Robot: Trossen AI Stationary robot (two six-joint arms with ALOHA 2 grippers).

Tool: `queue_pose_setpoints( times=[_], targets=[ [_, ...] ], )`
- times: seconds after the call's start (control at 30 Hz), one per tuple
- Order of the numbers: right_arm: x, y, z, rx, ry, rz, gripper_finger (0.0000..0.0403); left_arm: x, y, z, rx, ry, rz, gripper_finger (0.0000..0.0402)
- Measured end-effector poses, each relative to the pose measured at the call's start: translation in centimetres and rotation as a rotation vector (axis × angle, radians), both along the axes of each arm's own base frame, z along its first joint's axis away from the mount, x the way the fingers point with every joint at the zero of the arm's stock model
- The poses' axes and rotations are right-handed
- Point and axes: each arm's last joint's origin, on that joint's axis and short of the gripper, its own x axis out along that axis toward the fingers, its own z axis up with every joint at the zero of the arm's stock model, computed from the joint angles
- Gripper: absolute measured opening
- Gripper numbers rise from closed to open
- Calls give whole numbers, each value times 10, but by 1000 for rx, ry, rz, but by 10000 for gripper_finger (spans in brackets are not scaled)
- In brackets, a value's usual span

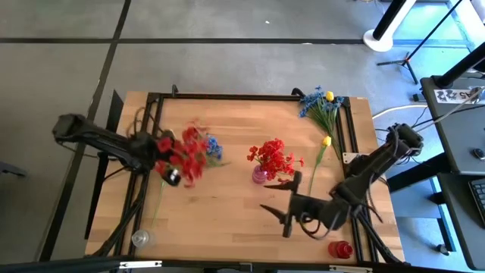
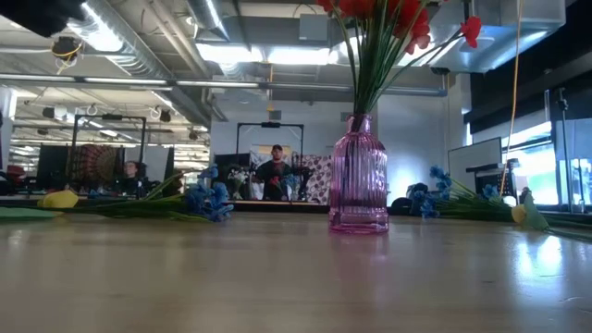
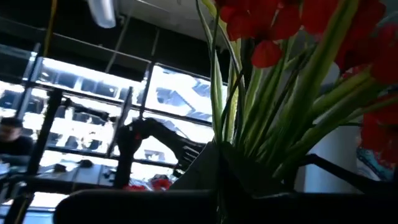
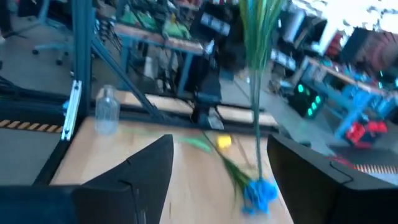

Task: Sort flowers into vase by color
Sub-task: Put the red flowers into the violet vase

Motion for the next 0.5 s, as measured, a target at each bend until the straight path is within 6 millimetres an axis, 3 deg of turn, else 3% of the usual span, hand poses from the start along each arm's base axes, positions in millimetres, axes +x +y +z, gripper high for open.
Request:
queue_pose_setpoints(
  times=[0.23,0.5],
  targets=[
    [36,-10,-7,-49,-90,65,260,45,-41,-11,41,11,-42,0],
    [52,-26,-11,-45,-92,100,260,85,-80,-15,17,70,99,0]
  ],
)
